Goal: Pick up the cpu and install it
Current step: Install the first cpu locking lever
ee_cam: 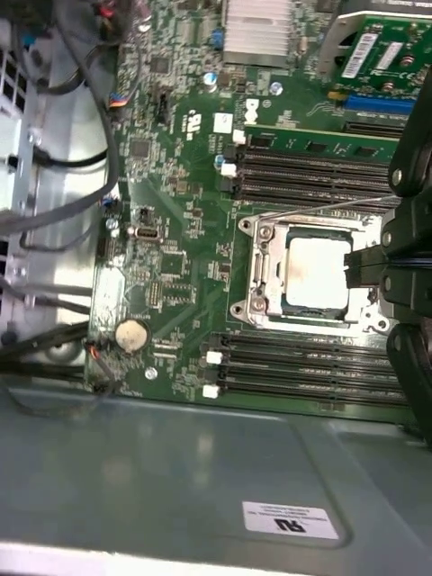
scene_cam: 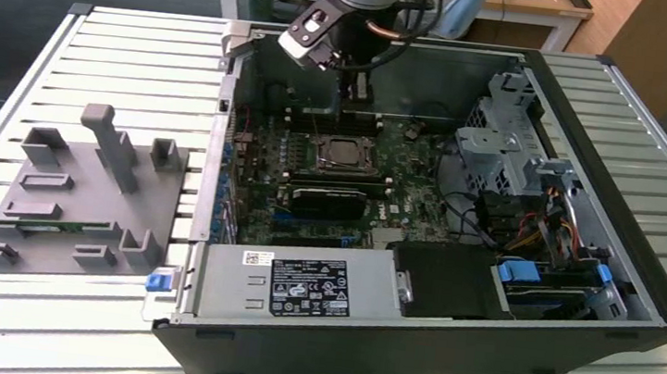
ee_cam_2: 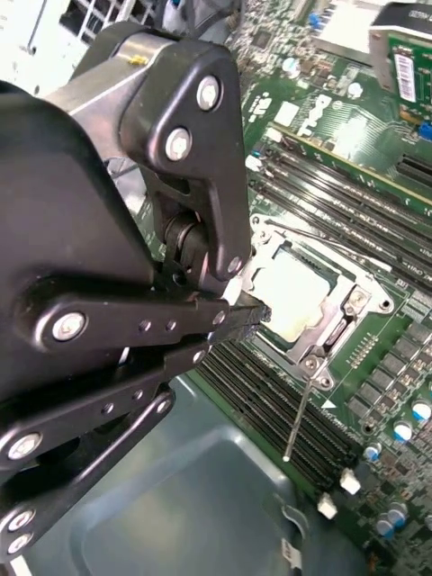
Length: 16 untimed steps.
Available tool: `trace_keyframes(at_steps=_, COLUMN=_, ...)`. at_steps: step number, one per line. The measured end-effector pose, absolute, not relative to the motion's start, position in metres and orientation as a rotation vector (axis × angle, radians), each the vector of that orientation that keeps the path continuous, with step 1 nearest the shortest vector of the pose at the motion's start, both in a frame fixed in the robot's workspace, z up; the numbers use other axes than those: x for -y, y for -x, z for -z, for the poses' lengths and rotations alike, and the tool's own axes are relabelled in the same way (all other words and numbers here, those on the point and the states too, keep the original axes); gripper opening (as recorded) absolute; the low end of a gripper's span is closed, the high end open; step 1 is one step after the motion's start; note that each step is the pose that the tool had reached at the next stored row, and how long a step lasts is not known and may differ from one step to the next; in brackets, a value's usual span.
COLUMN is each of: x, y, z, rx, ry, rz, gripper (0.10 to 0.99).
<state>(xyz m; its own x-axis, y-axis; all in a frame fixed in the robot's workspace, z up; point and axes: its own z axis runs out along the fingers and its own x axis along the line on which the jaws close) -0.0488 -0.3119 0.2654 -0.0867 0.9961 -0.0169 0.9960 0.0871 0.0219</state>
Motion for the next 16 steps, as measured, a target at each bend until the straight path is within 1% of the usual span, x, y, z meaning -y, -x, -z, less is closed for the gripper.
trace_keyframes(at_steps=16, x=0.3119, y=0.0488, z=-0.2654, rx=-2.466, ry=-1.903, rz=-0.011, gripper=0.106)
